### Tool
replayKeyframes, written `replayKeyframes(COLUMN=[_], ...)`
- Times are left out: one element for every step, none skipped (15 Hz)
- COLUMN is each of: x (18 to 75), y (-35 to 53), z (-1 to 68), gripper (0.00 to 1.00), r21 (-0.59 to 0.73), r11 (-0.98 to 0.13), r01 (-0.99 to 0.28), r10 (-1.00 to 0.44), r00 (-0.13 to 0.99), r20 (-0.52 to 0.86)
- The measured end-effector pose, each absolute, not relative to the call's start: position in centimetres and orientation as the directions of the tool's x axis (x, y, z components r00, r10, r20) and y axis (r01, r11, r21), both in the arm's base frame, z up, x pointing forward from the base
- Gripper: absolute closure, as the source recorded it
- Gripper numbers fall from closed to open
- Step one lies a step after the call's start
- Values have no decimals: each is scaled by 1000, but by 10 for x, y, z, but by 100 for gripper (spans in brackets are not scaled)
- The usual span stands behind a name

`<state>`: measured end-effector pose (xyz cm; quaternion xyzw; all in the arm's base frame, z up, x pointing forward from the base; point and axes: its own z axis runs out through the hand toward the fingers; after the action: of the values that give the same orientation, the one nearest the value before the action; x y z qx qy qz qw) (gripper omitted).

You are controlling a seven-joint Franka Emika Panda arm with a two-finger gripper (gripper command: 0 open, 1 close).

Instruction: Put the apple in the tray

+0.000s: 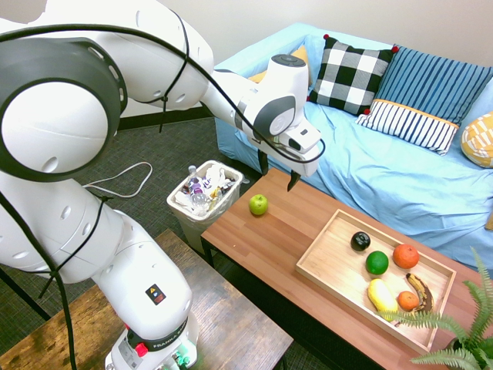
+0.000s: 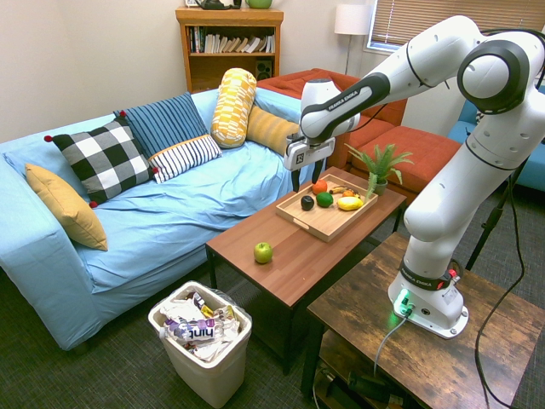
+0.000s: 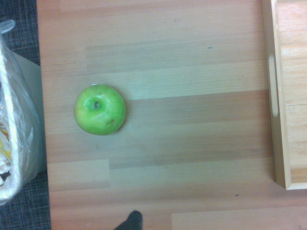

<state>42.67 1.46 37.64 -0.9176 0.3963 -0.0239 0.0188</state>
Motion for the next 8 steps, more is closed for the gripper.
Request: replayKeyframes(x=[427, 427, 429, 432, 436, 441, 446, 451], y=[15, 16, 20, 27, 35, 47, 62, 78], z=[376, 374, 371, 365, 355, 341, 323, 304], gripper=[0, 0, 0, 0, 0, 0, 0, 0], r21=[-53, -48, -48, -51, -58, -62, -61, -61], r11=[-684, -680, -676, -671, -665, -659, -651, -642], r01=[-727, -732, -736, -740, -744, -749, -757, -764], r10=[-729, -733, -737, -742, -747, -752, -759, -767], r00=[684, 679, 675, 670, 664, 658, 649, 640], r20=[29, 29, 32, 37, 43, 47, 52, 57])
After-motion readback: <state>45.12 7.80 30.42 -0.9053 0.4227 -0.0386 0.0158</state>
